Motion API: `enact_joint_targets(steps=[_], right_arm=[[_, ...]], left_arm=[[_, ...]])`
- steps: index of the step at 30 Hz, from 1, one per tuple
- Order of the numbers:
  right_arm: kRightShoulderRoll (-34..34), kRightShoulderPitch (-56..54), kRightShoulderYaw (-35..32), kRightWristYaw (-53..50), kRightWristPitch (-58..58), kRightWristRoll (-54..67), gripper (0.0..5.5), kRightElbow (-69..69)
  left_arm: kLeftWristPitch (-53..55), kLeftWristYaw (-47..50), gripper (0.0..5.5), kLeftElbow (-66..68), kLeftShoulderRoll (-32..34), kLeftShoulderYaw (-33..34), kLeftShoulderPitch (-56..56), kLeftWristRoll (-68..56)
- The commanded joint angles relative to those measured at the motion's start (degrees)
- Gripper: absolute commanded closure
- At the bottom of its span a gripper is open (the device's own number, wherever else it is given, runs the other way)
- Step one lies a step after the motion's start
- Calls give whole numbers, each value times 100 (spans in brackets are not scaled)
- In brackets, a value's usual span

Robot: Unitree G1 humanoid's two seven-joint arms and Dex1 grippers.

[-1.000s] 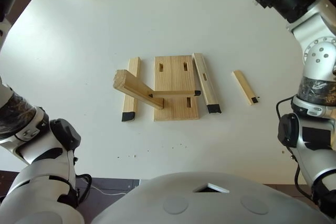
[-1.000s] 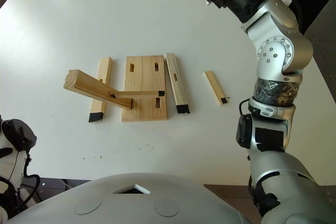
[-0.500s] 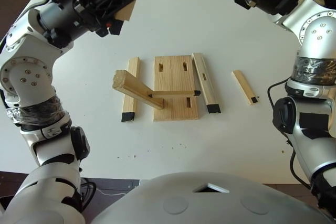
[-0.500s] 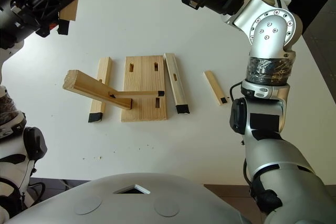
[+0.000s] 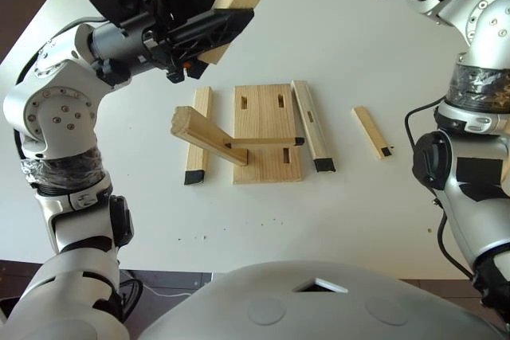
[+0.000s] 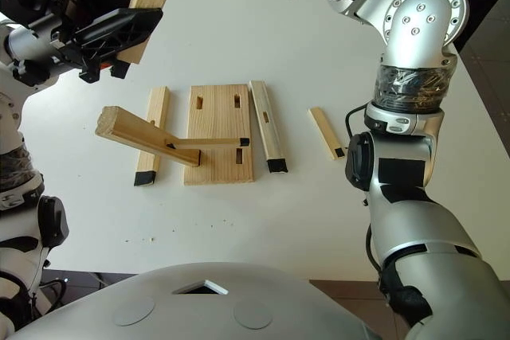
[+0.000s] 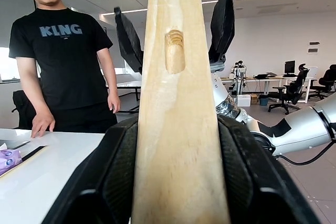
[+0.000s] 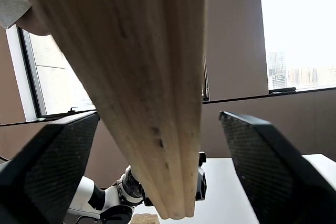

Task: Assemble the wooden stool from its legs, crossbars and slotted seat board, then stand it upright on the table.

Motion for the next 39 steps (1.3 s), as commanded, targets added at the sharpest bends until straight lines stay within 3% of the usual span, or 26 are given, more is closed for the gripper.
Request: enact_joint_targets(steps=[1, 12, 28, 33, 39], right_arm=[[-63, -166, -33, 75, 73, 124, 154, -172], [119, -100, -59, -253, 41, 195, 327, -312], [-13, 215, -99, -545, -181, -8, 337, -529], [-80, 331, -113, -641, -320, -149, 346, -566], [-191, 507, -29, -575, -564, -440, 346, -634]], left_arm=[[-74, -92, 348, 33, 107, -10, -43, 40], [-136, -140, 348, -147, 91, -157, 181, 105], [-302, 89, 348, 66, 113, -205, 160, 377], [-331, 186, 243, 209, 123, -170, 150, 448], [-705, 37, 229, 498, 273, -114, 105, 832]])
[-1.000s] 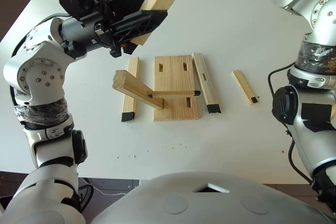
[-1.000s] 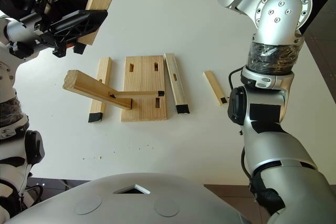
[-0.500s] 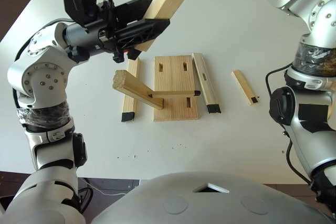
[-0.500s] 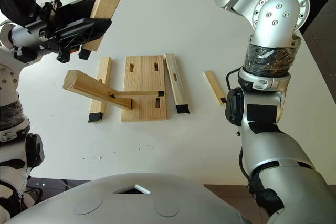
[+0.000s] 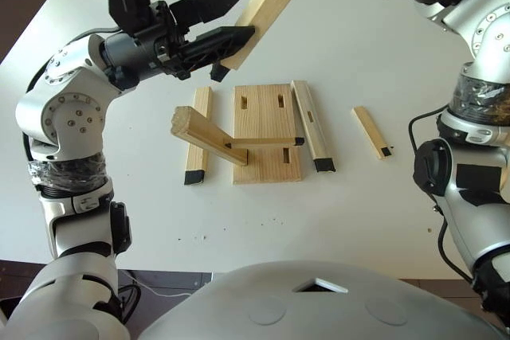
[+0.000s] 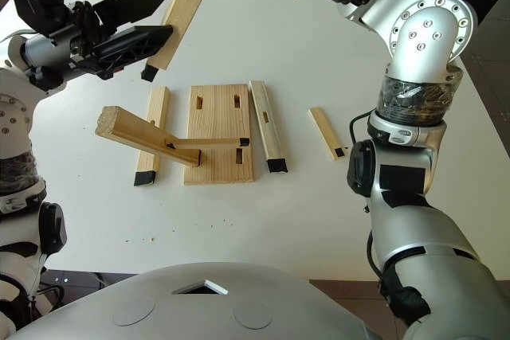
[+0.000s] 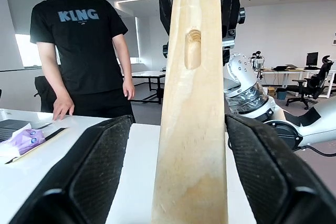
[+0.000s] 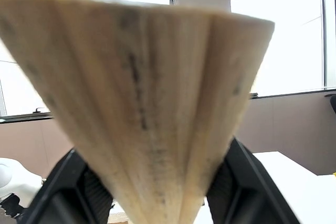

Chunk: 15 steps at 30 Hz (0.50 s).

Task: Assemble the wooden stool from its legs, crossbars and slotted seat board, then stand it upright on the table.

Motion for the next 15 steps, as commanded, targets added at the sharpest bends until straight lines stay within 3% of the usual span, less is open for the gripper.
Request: enact_joint_targets(steps=[1, 7, 15], right_arm=[[-189, 178, 153, 236, -342, -336, 346, -89], [-874, 585, 573, 1280, -1328, -1374, 348, 316], [-1826, 1753, 845, 2535, -2133, -2008, 348, -248]], left_arm=[[-248, -89, 229, 277, 275, 160, -64, 311], [-498, 100, 229, 279, 553, 826, 583, 466], [-730, 1403, 229, -305, 126, 1696, 2066, 683]])
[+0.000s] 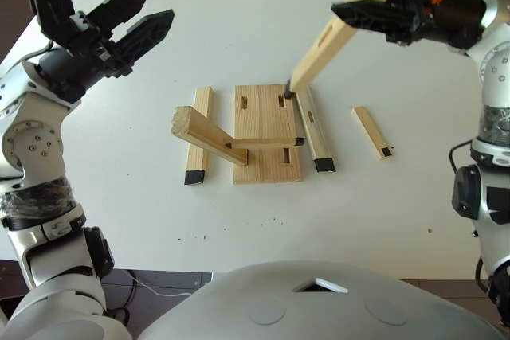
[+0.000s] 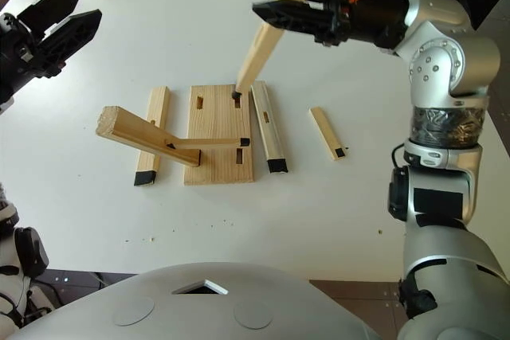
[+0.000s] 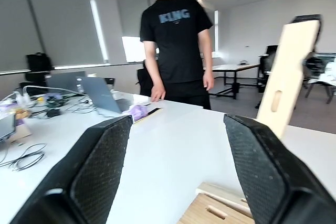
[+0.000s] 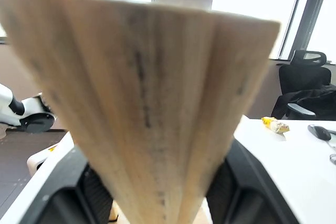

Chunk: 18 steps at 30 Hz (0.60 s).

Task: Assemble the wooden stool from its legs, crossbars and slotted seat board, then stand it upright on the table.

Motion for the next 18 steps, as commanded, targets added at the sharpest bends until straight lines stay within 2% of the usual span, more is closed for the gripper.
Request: enact_joint_targets(steps=[1, 7, 12, 18], right_arm=[[-405, 572, 144, 482, -482, -311, 348, -428], [-643, 1248, 173, 713, -618, -329, 348, -924], [-544, 1676, 134, 510, -568, -204, 348, -1379], [-435, 2124, 121, 230, -680, -187, 348, -1706]], left_arm=[[-55, 713, 229, -486, -366, 340, 858, 122], [-130, 1849, 229, -1494, -989, 574, 1482, 5], [-67, 2585, 229, -2221, -1311, 218, 1624, 61], [-85, 3024, 229, -2966, -1333, -12, 1522, -155]])
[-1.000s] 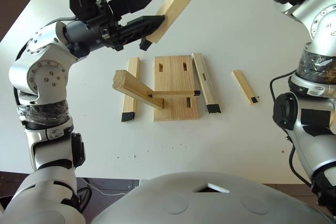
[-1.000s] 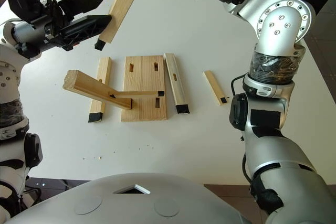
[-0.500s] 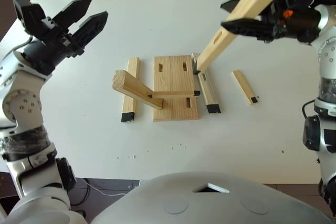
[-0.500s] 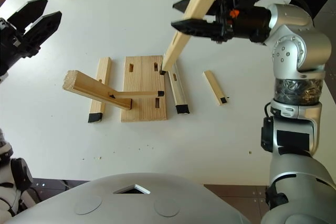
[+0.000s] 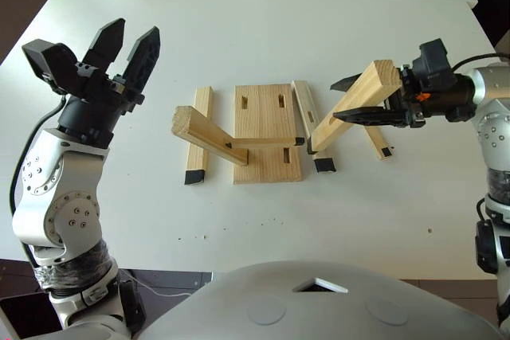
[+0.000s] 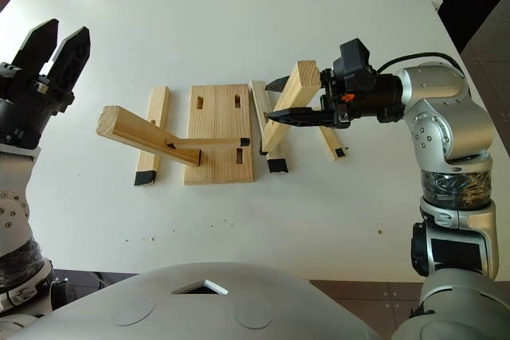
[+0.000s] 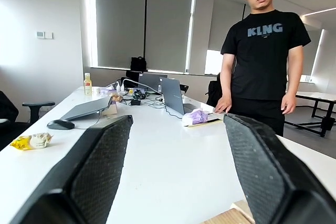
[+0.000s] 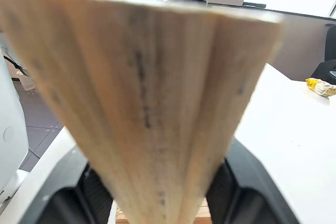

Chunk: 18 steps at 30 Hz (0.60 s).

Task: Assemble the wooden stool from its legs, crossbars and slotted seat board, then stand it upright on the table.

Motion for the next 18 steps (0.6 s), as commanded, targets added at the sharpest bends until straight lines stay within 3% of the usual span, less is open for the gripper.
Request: enact_joint_targets(steps=[1, 18], right_arm=[[69, 208, 6, -168, -76, 46, 348, -230], [397, 112, 79, -692, 71, 467, 348, -701]], left_arm=[[47, 300, 229, -413, 51, -147, -130, -133], [141, 937, 229, -1158, 506, -316, -399, -884]])
